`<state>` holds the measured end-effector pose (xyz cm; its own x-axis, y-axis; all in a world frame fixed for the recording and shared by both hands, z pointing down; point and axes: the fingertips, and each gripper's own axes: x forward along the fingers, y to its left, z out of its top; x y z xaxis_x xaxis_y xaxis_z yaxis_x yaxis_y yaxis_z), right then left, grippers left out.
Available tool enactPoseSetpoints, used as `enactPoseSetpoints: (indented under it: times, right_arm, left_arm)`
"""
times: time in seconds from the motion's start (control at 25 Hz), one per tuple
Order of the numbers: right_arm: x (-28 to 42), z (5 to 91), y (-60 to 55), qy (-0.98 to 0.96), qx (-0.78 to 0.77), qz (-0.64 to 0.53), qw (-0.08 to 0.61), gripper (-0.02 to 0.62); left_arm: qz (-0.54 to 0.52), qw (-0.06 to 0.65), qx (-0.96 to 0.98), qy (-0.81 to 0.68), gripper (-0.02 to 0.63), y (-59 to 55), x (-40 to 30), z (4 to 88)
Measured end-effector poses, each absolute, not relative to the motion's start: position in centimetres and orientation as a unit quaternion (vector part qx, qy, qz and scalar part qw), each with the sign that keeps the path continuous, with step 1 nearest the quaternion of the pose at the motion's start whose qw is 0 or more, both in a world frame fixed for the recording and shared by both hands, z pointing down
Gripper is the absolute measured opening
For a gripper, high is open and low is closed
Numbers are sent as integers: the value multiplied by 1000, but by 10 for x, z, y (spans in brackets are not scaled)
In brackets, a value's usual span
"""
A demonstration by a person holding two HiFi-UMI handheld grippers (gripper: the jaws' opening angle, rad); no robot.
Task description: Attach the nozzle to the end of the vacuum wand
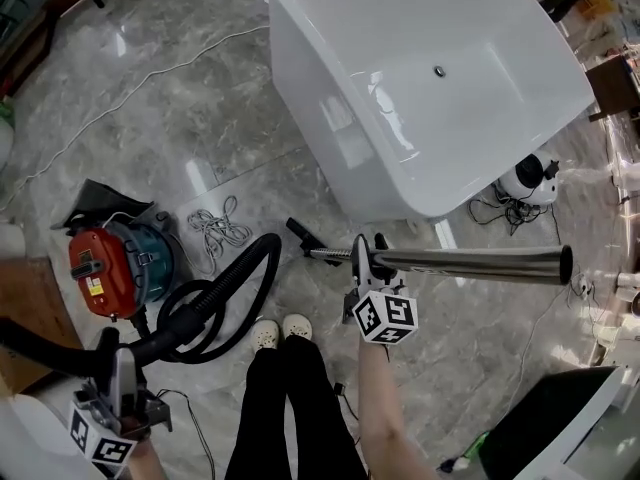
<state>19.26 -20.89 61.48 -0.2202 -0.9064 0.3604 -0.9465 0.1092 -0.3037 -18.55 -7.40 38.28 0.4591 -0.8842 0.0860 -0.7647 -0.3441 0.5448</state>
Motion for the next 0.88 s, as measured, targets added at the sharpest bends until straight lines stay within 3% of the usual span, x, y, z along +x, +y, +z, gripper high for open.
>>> enactPoseSetpoints:
  times: [0.28,0.6,0.88]
  right_arm:
    - [193,585,-189,-766,602,204,96,170]
    - [219,581,-142,-760,602,201,137,169]
    - [247,607,-78,-747,586,174,260,169]
  left_arm:
    - [-37,236,844,-481,138,-93,-169,407]
    - [162,111,906,-374,137,-124,-87,468]
    - [285,22,915,-284,137,-115,-30,508]
